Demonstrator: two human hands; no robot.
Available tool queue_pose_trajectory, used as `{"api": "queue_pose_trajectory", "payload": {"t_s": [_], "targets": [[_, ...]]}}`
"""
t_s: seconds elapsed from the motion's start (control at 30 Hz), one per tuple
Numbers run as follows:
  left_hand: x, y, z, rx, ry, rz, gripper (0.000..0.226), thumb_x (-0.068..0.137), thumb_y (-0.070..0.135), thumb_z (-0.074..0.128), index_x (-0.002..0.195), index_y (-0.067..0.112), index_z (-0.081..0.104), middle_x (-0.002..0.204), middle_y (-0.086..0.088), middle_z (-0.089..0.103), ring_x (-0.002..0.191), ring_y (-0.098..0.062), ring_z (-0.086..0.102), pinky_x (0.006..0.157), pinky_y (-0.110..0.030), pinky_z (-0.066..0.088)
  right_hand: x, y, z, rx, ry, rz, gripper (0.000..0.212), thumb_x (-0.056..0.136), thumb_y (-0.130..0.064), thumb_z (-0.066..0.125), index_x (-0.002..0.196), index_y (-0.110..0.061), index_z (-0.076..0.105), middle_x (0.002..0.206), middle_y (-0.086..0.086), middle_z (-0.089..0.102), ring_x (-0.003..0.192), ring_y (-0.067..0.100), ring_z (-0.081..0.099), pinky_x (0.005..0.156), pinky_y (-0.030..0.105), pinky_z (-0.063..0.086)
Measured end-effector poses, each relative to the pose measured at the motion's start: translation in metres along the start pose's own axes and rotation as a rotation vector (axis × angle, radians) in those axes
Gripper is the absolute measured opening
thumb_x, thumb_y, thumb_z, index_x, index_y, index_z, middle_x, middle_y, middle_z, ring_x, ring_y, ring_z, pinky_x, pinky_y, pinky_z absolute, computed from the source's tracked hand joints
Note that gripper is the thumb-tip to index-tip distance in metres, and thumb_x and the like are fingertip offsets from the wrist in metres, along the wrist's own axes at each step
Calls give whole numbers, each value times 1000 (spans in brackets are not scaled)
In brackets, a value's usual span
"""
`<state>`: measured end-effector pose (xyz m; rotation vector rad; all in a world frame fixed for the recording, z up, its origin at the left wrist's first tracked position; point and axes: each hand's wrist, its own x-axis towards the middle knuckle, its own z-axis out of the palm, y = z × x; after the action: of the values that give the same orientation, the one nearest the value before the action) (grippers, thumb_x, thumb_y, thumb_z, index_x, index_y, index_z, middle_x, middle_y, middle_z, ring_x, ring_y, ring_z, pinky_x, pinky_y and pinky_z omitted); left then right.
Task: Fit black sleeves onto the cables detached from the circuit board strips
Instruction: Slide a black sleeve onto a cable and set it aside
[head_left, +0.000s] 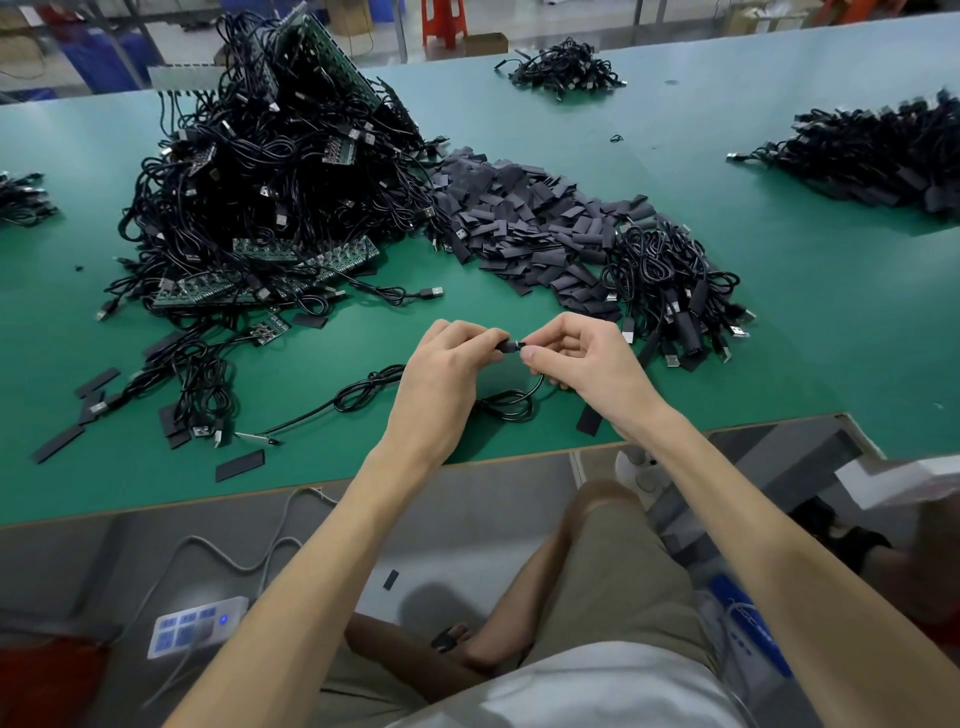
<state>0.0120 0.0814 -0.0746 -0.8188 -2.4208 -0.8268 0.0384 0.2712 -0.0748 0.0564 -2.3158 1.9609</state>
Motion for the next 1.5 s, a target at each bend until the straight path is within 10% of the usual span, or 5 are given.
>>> {"api": "queue_pose_trajectory", "payload": {"t_s": [0.6, 0.73, 0.9, 1.5], "targets": [[-1, -3, 2, 16, 7, 132, 26, 85, -5, 75, 108, 7, 76, 98, -3, 72, 85, -22, 55, 76, -26, 49, -1, 0, -3, -20, -66, -20, 4, 92, -12, 75, 89, -9, 74, 72, 4, 73, 69, 14, 62, 64, 20, 51], [4, -2, -5, -247, -7, -86, 24, 87, 10, 77, 111, 12, 77, 102, 1, 72, 89, -8, 60, 81, -12, 41, 0, 0, -2, 4, -29, -1, 5, 93, -15, 75, 90, -11, 73, 73, 2, 74, 62, 7, 60, 58, 17, 48], [5, -7, -14, -645, -69, -393, 21, 84, 9, 80, 102, 20, 78, 87, 2, 77, 76, -9, 66, 72, -28, 53, 0, 0, -2, -8, 4, 14, 7, 93, -18, 75, 90, -12, 74, 74, 3, 76, 61, 8, 61, 55, 17, 47], [5, -10, -10, -746, -104, -387, 17, 89, 8, 76, 106, 11, 75, 85, -9, 77, 76, -21, 73, 72, -29, 58, 2, 3, -2, -5, -18, 25, 7, 93, -17, 75, 88, -14, 72, 73, 3, 76, 59, 5, 60, 55, 15, 47]]}}
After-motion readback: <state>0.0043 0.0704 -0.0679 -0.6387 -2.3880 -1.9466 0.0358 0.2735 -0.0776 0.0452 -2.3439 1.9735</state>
